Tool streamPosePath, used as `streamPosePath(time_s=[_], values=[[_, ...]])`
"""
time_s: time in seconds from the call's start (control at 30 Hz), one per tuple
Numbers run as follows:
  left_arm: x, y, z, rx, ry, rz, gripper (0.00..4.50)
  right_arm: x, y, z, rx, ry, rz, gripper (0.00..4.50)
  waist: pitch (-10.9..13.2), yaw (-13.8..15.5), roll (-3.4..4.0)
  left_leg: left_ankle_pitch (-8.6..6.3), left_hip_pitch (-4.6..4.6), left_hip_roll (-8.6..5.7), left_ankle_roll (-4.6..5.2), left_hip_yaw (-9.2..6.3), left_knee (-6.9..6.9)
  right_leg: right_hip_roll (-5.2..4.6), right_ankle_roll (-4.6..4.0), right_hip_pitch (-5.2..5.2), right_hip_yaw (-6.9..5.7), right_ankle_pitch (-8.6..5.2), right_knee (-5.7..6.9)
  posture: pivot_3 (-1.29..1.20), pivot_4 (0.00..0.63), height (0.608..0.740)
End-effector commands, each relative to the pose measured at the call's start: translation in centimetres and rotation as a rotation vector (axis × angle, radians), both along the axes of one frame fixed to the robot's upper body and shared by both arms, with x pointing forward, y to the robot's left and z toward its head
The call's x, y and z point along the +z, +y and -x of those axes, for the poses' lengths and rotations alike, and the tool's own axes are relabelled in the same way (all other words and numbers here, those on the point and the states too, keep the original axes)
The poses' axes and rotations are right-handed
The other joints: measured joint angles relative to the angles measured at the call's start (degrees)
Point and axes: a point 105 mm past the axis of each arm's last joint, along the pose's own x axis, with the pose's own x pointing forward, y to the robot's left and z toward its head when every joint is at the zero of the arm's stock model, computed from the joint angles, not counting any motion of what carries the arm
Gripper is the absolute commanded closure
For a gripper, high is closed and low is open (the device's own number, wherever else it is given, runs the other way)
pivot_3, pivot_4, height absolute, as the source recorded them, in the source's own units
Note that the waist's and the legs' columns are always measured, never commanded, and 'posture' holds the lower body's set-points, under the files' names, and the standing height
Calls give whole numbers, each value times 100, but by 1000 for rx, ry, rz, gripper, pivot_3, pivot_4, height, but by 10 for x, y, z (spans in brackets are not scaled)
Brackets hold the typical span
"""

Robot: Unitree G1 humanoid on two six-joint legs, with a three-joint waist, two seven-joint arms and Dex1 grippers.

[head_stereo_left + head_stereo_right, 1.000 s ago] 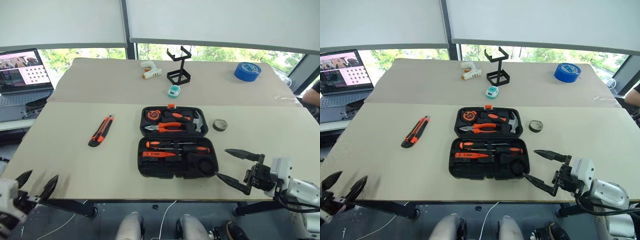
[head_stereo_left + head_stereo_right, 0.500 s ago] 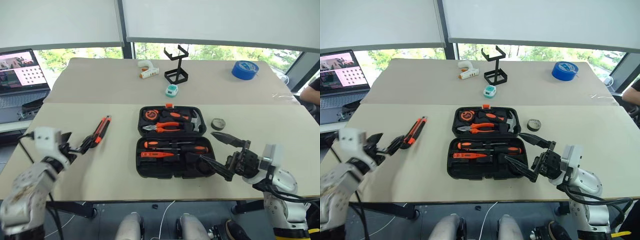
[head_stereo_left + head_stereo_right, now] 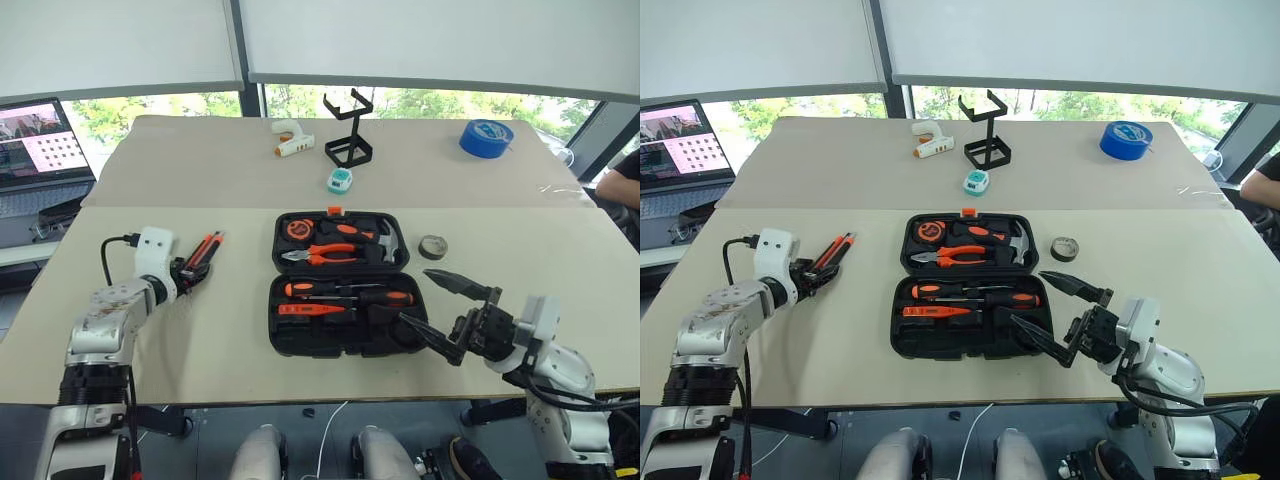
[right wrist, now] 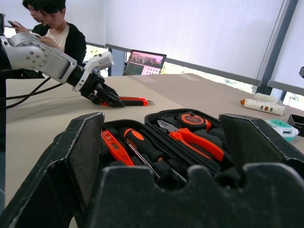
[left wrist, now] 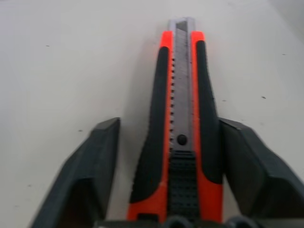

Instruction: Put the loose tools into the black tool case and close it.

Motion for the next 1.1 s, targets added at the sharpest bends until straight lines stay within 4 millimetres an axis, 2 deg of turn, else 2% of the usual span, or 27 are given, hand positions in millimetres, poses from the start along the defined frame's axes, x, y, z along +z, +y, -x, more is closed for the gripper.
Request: streamPosePath(time_s=[0.03,0.07,0.13,0.27,0.4,0.5,0.6,0.67,0.8,0.9,1.1], values=[[36,-9,1,-125,-189,44,2701,11,-4,3,-25,-67,6,0,1,0,0,0,-1,1,0,0,0,-1,0,-1,0,0,0,0,150,740],[45,-8,2,-158,-235,29,2709,12,-5,3,-26,-68,8,0,2,1,-2,0,-1,3,-1,0,0,-2,0,-2,0,0,0,0,150,740],[60,-21,14,-332,-301,-29,2709,12,-7,5,-20,-64,19,0,3,4,-4,2,-4,3,-4,0,0,-3,-2,-4,-1,1,1,0,150,740],[69,-57,51,-700,-332,-100,2709,7,-13,16,25,-14,70,0,5,-2,1,1,-4,6,-4,5,-11,-16,-5,-7,0,-2,-4,0,150,740],[60,-102,94,-1046,-259,-120,2709,5,-30,20,25,22,133,0,7,34,4,-1,-2,-4,2,14,-15,-42,-5,0,-4,-2,-15,0,150,740],[34,-144,125,-1291,-123,-236,2709,1,-50,28,34,74,236,0,9,76,8,-2,-3,-7,5,14,-6,-40,-3,4,-6,-1,-20,0,150,740],[25,-171,126,-1300,-84,-241,2709,3,-69,35,24,125,282,0,11,100,14,-5,-3,-17,11,16,-1,-36,3,14,-2,-1,-28,0,150,740],[17,-182,125,-1301,-58,-259,2709,2,-74,42,38,159,305,0,11,98,13,-5,-4,-23,13,13,5,-23,8,17,2,0,-29,0,150,740],[3,-188,122,-1293,17,-296,2709,1,-76,49,49,185,321,0,10,52,14,-5,-1,0,12,-4,4,20,6,18,13,-1,-29,0,150,740],[-2,-189,113,-1266,35,-332,2709,4,-76,50,41,183,316,0,4,57,27,-5,6,2,12,-6,2,26,3,20,16,-3,-27,0,150,740],[3,-202,98,-1249,24,-346,2709,0,-78,56,28,216,323,0,4,129,26,-4,12,-5,11,-6,16,27,6,54,14,-4,-39,0,150,740]])
